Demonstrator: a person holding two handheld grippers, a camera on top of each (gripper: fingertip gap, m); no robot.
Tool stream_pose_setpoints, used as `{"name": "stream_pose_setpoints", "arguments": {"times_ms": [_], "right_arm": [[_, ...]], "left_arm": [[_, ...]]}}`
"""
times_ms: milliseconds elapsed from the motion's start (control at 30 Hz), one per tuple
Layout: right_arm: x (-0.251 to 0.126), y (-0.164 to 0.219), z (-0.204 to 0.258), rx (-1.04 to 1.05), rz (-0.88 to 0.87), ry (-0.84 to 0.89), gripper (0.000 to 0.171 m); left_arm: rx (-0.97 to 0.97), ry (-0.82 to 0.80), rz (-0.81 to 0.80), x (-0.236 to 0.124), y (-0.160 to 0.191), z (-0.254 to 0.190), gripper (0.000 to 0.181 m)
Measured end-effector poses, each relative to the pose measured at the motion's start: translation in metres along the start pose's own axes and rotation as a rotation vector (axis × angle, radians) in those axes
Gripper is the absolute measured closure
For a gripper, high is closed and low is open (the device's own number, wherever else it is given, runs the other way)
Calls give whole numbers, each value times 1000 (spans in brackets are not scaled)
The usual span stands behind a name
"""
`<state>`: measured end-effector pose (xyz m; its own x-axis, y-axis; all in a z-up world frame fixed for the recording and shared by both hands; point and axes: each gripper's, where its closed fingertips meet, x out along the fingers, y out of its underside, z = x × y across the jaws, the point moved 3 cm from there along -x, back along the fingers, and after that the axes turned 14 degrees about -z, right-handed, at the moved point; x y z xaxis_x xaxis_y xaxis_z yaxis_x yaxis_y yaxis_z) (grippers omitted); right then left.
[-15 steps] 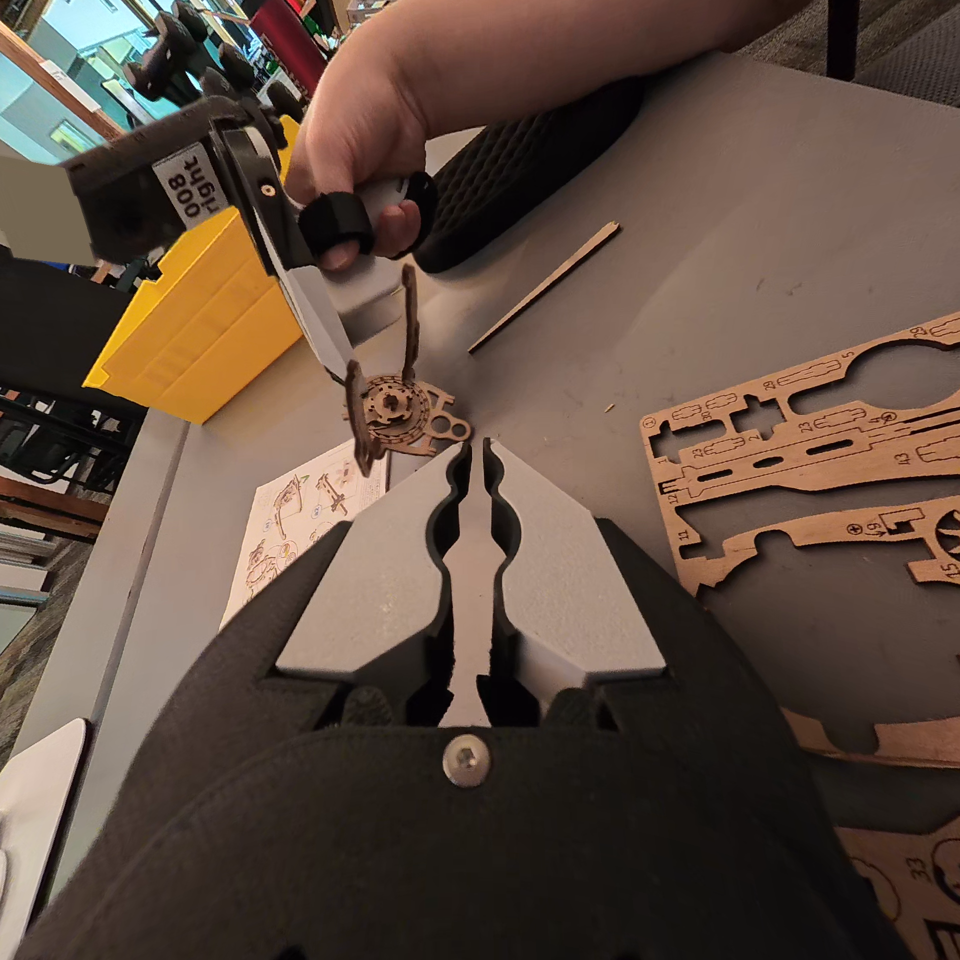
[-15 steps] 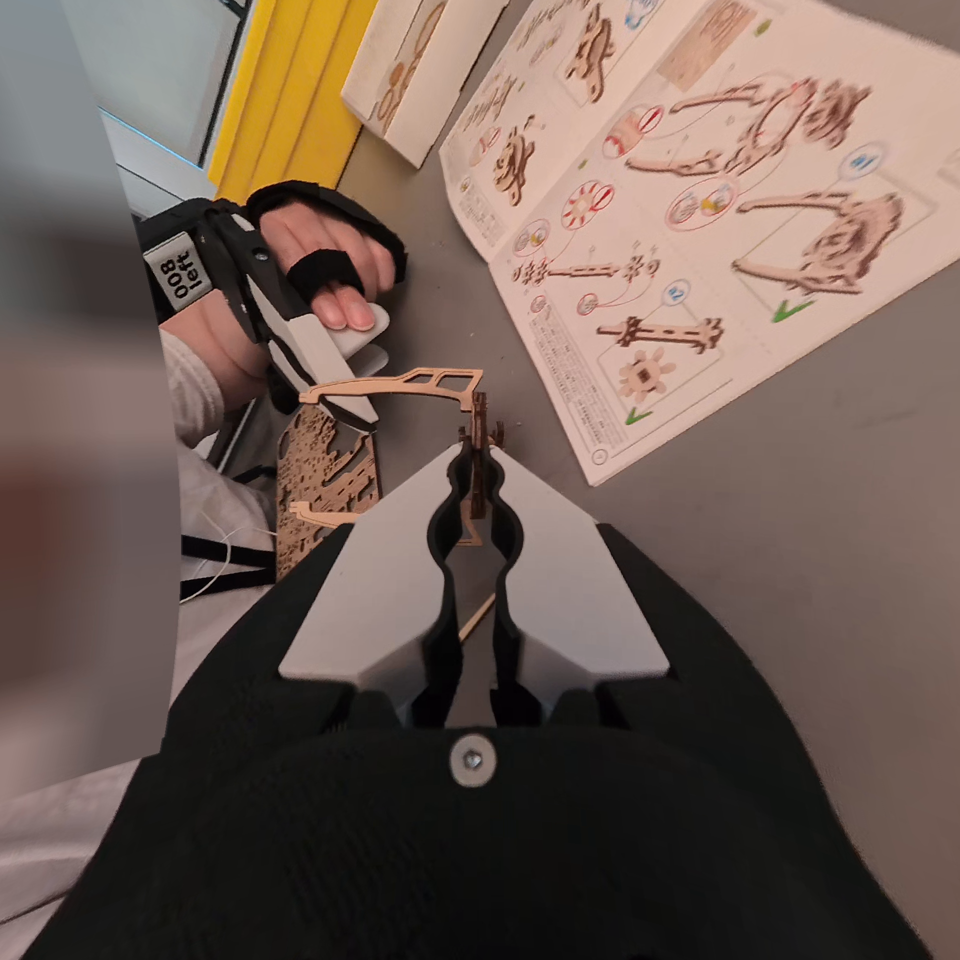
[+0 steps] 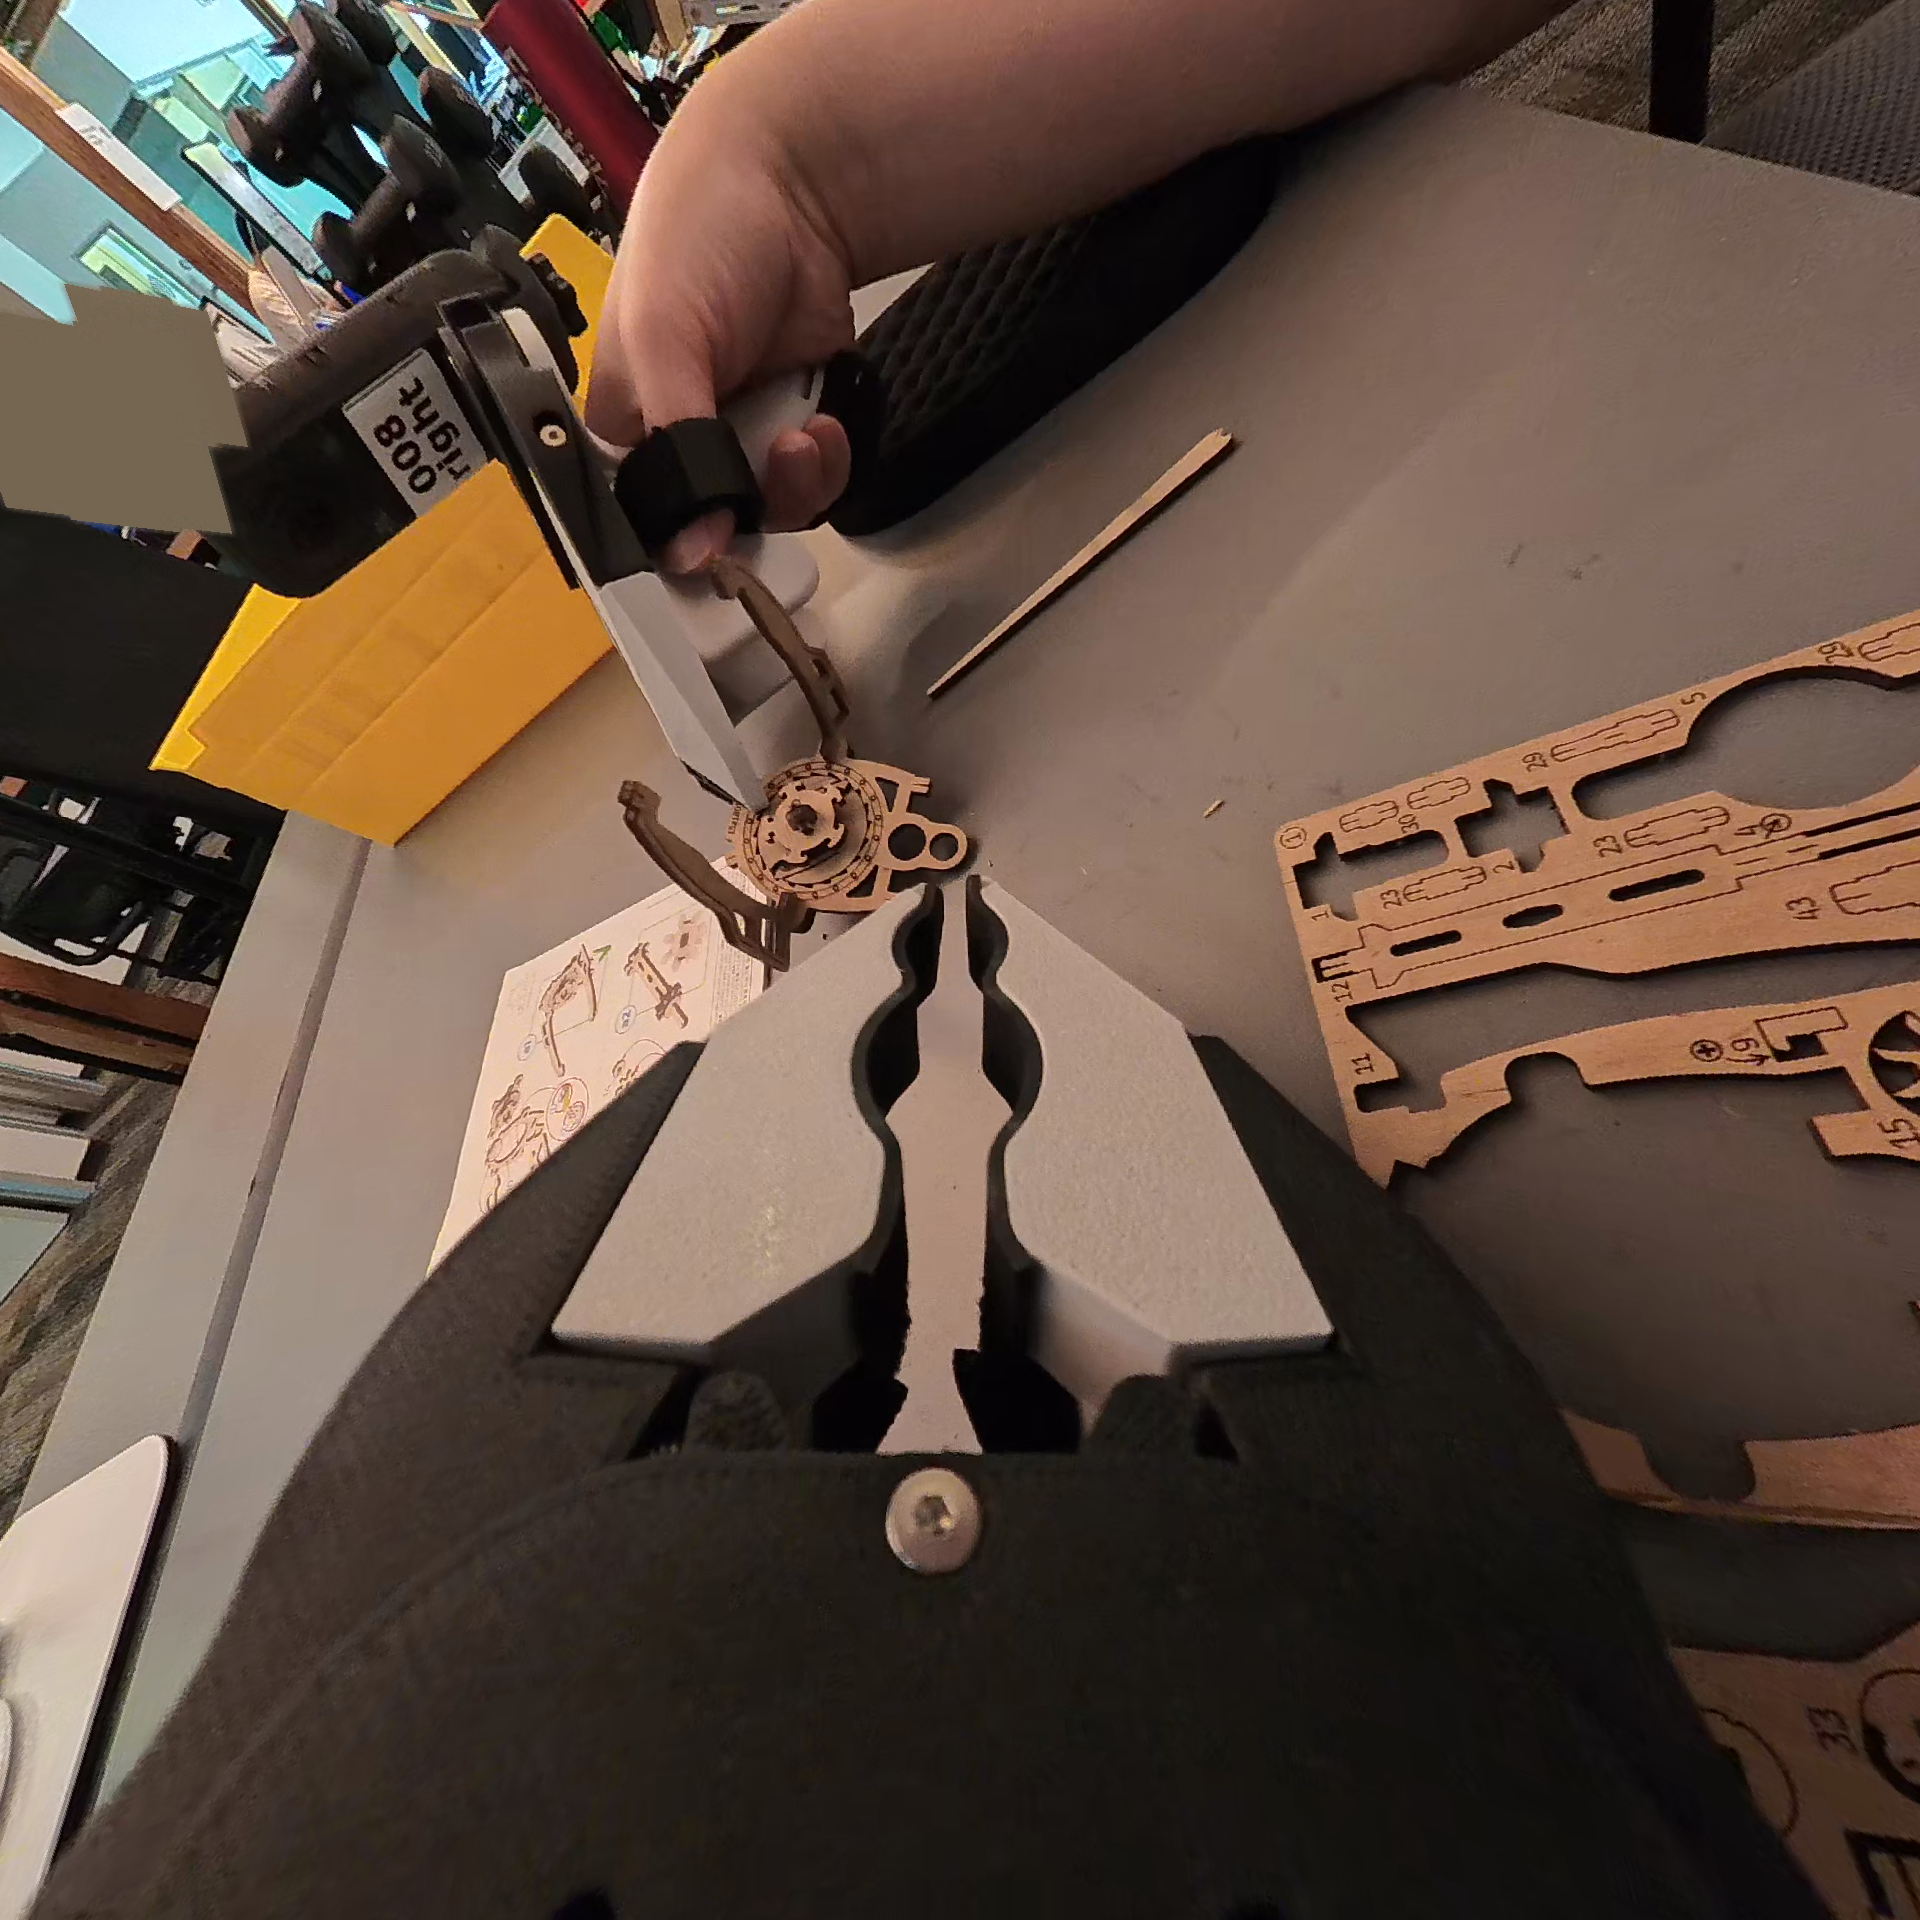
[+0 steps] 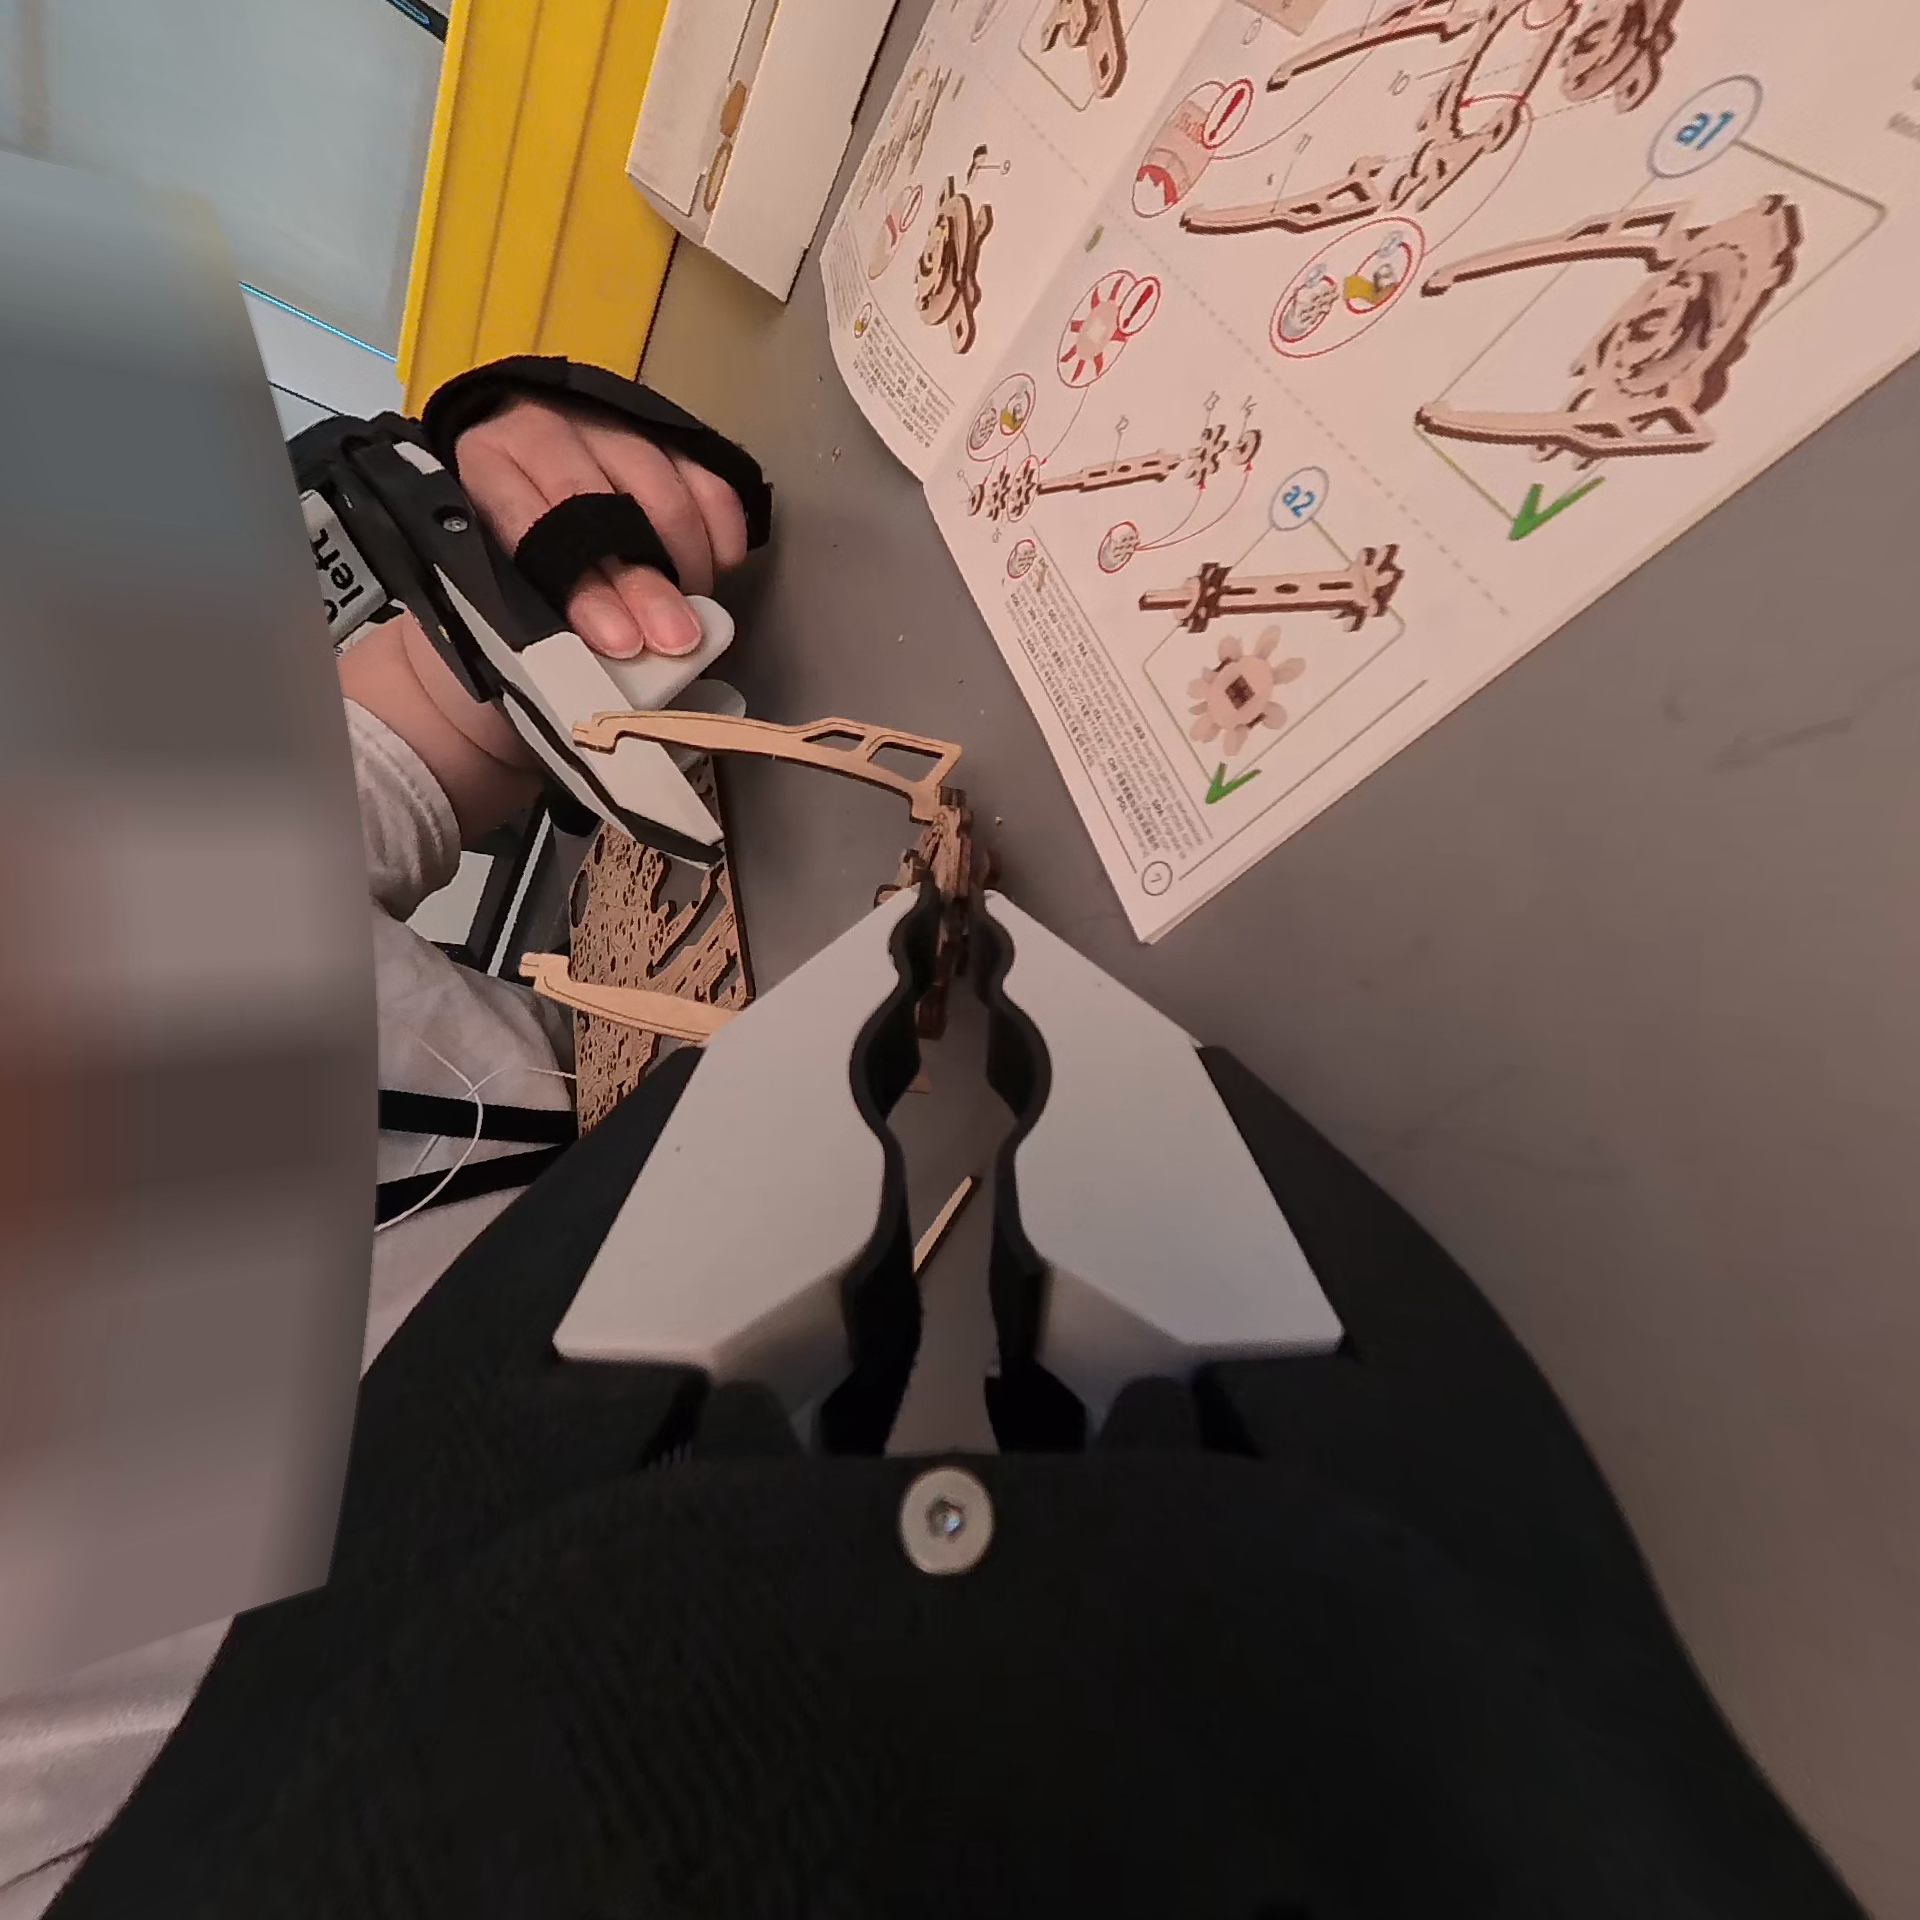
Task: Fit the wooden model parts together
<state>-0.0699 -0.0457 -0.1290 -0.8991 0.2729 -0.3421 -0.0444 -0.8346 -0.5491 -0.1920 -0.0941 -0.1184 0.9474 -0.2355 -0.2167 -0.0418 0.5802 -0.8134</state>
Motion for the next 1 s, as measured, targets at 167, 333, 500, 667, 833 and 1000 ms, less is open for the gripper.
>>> {"name": "stream_pose_setpoints", "arguments": {"times_ms": [167, 333, 500, 667, 833, 1000], "right_arm": [[0, 2, -3, 6, 11, 14, 168], [0, 4, -5, -3, 25, 22, 167], [-1, 3, -6, -11, 26, 27, 166], [-3, 1, -6, -25, 22, 34, 164], [-2, 3, -6, -41, 36, 41, 163], [-2, 3, -8, -39, 40, 48, 162]], "left_arm": [[2, 0, 1, 0, 0, 0, 179], [2, 0, 2, 0, 0, 0, 179], [2, 0, 1, 0, 0, 0, 179], [1, 1, 1, 0, 0, -1, 179], [2, 3, 3, 0, 0, -1, 179], [3, 4, 10, 0, 1, -1, 179]]}}
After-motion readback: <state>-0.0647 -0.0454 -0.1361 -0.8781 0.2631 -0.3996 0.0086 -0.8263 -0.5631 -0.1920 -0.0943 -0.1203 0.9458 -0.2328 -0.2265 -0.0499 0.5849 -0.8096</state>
